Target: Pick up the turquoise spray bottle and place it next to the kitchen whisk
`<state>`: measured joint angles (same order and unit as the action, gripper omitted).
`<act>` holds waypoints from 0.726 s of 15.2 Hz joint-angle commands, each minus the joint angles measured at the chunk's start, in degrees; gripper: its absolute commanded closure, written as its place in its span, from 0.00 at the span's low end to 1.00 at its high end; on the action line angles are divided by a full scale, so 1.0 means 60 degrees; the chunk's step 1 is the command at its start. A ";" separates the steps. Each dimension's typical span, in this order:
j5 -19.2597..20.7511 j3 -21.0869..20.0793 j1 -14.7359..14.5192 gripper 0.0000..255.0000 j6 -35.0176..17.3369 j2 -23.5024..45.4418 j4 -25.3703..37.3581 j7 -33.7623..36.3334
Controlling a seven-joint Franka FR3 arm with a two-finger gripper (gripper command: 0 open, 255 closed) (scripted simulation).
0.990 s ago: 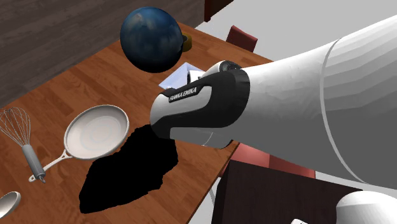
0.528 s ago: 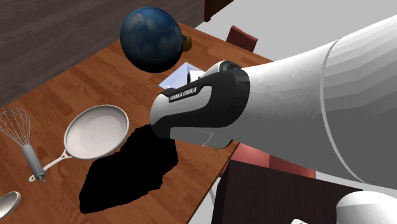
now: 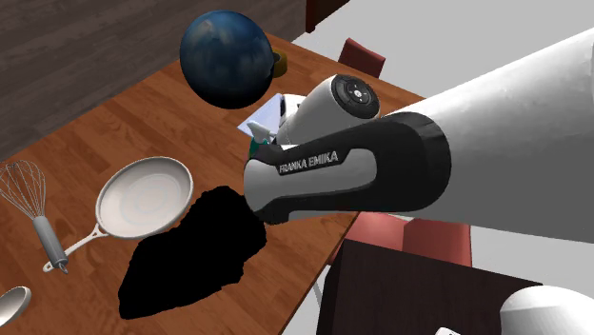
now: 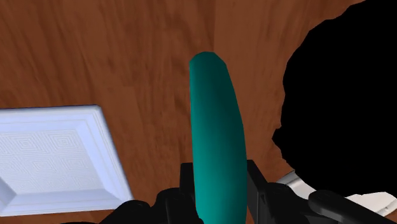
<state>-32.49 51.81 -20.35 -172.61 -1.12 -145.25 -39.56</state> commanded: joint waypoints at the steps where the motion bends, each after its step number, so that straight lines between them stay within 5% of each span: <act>1: 0.2015 -0.0052 0.0299 1.00 0.0085 -0.0443 -0.0117 0.1570; 5: 0.4073 -0.0955 0.1501 1.00 0.0536 -0.1040 -0.0098 0.3196; 11: 0.5538 -0.1828 0.2529 1.00 0.1371 -0.1738 0.0129 0.4371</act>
<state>-0.09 41.25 -5.70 -165.20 -11.12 -144.89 -13.94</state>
